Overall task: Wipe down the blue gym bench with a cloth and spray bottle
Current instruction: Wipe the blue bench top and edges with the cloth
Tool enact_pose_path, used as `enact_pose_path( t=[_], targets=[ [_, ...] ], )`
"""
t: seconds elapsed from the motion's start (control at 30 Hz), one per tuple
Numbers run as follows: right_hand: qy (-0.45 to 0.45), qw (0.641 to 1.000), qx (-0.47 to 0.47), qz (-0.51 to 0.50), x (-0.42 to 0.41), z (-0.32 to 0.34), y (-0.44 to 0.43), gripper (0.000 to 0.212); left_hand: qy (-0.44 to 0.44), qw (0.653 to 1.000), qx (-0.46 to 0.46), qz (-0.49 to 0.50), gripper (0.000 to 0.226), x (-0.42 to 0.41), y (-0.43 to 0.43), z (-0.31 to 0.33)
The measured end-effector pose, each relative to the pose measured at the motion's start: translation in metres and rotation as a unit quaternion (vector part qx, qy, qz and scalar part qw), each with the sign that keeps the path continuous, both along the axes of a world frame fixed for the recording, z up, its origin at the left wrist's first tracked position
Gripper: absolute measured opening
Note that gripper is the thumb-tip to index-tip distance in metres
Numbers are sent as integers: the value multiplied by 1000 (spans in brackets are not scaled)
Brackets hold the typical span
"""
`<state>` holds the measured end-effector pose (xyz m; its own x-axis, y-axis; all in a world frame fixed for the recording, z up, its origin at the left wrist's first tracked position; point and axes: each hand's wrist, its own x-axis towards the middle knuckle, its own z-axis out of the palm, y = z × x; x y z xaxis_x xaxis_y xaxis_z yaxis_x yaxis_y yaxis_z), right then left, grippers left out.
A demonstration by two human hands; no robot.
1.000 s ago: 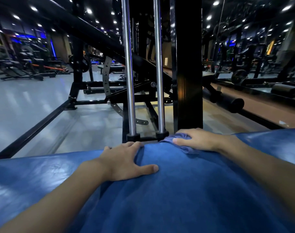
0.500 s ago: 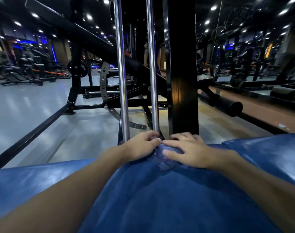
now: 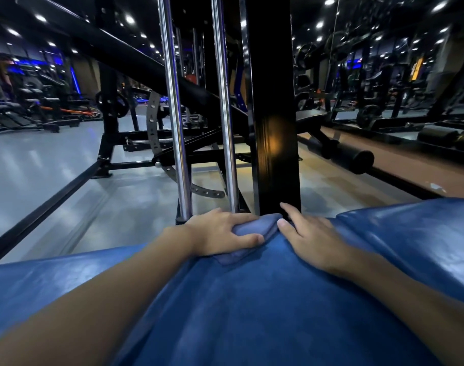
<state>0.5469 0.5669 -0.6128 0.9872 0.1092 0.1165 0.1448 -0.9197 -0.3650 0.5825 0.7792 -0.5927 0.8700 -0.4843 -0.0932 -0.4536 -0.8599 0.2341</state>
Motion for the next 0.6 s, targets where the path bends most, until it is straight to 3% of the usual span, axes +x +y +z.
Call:
enact_pose_path(
  t=[0.23, 0.4, 0.6],
  targets=[
    [30, 997, -74, 13, -2, 3, 14, 54, 66, 997, 26, 24, 59, -4, 34, 12],
    [15, 998, -64, -2, -5, -11, 27, 53, 12, 1000, 23, 15, 64, -1, 4, -2],
    [18, 996, -92, -1, -8, -7, 30, 53, 0, 999, 53, -3, 56, -5, 54, -3]
  ],
)
